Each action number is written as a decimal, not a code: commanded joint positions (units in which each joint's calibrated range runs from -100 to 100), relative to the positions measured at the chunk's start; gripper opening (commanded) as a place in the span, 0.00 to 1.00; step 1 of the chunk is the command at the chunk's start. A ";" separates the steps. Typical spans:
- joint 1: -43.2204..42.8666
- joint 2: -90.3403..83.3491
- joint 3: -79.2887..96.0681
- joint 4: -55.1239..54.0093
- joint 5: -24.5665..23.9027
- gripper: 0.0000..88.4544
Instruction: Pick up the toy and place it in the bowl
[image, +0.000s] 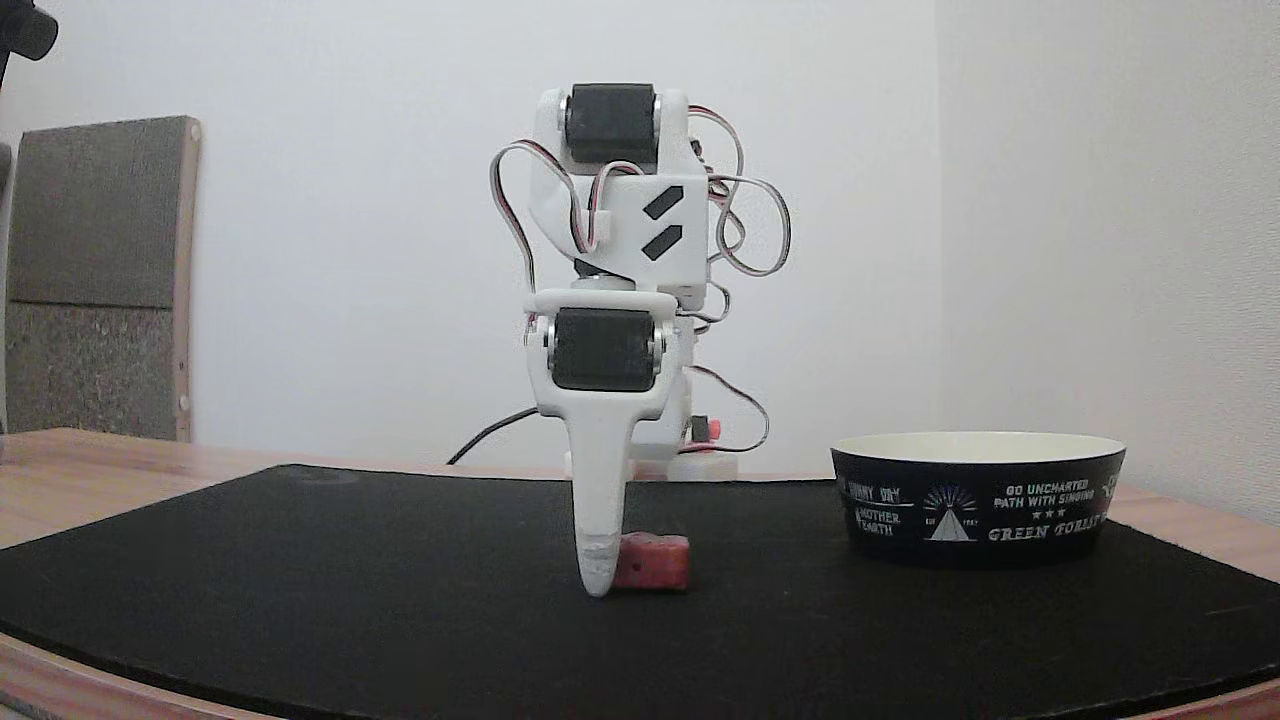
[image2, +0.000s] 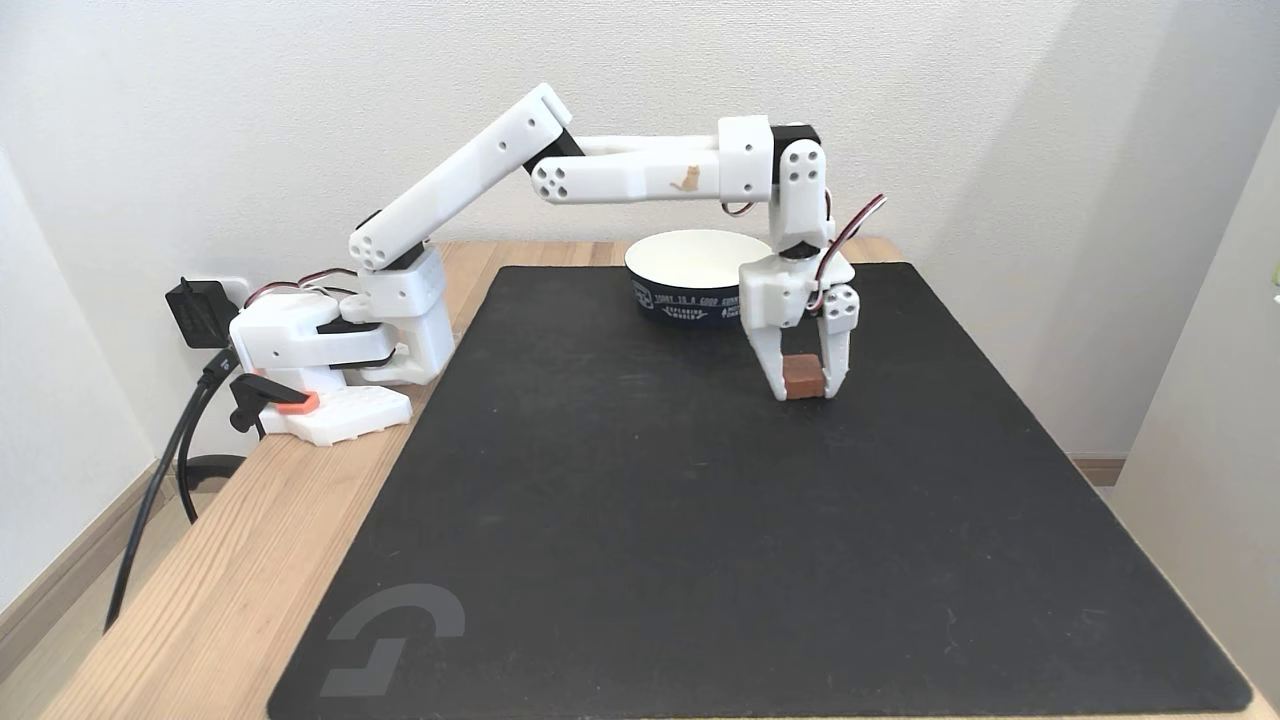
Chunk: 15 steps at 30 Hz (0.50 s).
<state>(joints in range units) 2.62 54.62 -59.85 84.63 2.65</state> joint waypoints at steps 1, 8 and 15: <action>0.01 -9.64 -1.58 2.33 -0.41 0.07; -7.68 -36.74 13.21 3.93 -1.29 0.08; -17.80 -58.33 43.13 -8.94 -4.16 0.08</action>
<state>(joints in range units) -9.70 9.49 -33.49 83.03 -1.00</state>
